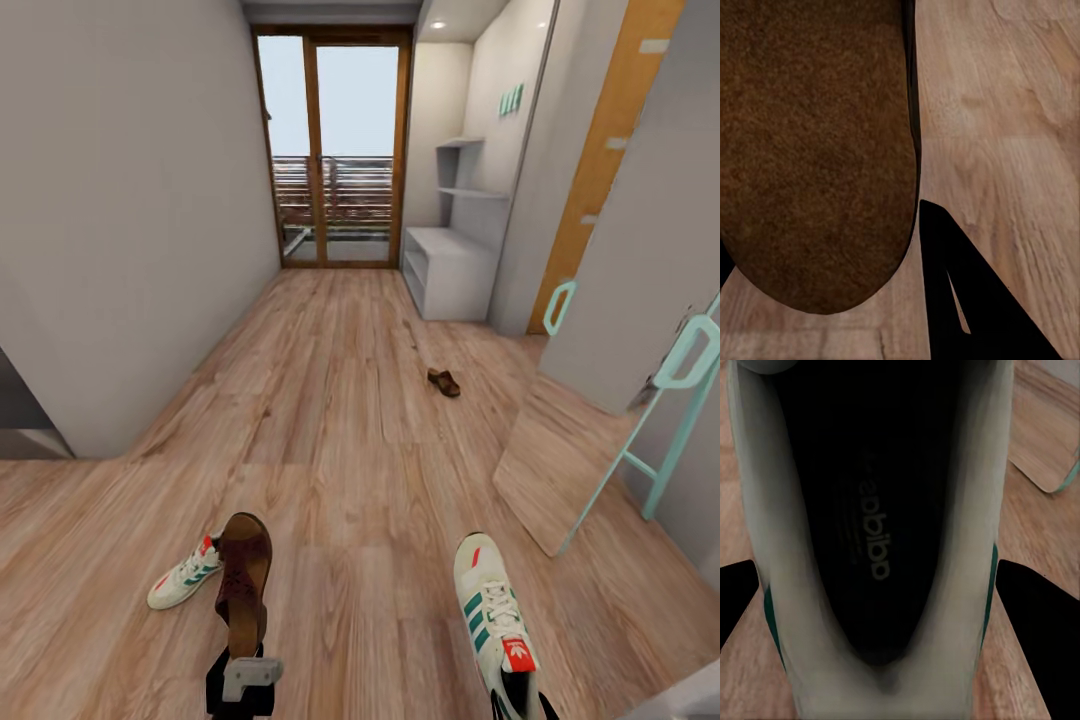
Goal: Pick up the two gym shoes and the two sandals from the corridor floor and place them onto the hallstand (shoe rack) in the corridor, making sure they are on the rack and not on the floor. Arrange them so the two gym shoes are next to each other and the two sandals are next to each other.
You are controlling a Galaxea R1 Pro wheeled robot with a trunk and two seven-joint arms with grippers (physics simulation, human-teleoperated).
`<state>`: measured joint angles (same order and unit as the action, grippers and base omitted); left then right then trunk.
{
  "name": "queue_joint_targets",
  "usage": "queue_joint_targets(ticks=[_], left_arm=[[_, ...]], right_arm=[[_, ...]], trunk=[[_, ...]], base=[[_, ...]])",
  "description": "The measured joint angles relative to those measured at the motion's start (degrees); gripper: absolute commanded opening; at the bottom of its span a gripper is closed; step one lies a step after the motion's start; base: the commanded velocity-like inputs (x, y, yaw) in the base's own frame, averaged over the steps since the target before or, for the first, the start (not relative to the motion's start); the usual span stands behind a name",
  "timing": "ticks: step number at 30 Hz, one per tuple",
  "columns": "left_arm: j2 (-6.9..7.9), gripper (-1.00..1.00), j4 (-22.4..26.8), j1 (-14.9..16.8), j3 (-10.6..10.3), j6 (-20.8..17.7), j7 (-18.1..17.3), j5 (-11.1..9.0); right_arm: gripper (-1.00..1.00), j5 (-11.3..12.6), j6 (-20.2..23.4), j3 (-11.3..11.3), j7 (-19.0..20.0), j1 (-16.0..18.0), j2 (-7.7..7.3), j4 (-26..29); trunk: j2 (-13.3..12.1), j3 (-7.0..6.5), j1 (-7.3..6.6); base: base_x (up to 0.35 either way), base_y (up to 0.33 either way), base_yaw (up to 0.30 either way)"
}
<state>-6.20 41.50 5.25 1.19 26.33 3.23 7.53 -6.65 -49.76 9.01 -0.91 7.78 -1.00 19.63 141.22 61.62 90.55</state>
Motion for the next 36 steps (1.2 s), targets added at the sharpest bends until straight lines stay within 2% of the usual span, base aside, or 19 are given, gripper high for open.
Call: queue_joint_targets(ticks=[9,36], left_arm=[[0.00,-1.00,0.0,0.0,0.0,0.0,0.0,0.0],[0.00,-1.00,0.0,0.0,0.1,0.0,0.0,0.0]], right_arm=[[-1.00,0.0,0.0,0.0,0.0,0.0,0.00,0.0],[-1.00,0.0,0.0,0.0,0.0,0.0,0.00,0.0]], trunk=[[0.0,0.00,0.00],[0.0,0.00,0.00]], base=[[0.338,-0.031,0.000],[0.311,-0.127,0.000]])
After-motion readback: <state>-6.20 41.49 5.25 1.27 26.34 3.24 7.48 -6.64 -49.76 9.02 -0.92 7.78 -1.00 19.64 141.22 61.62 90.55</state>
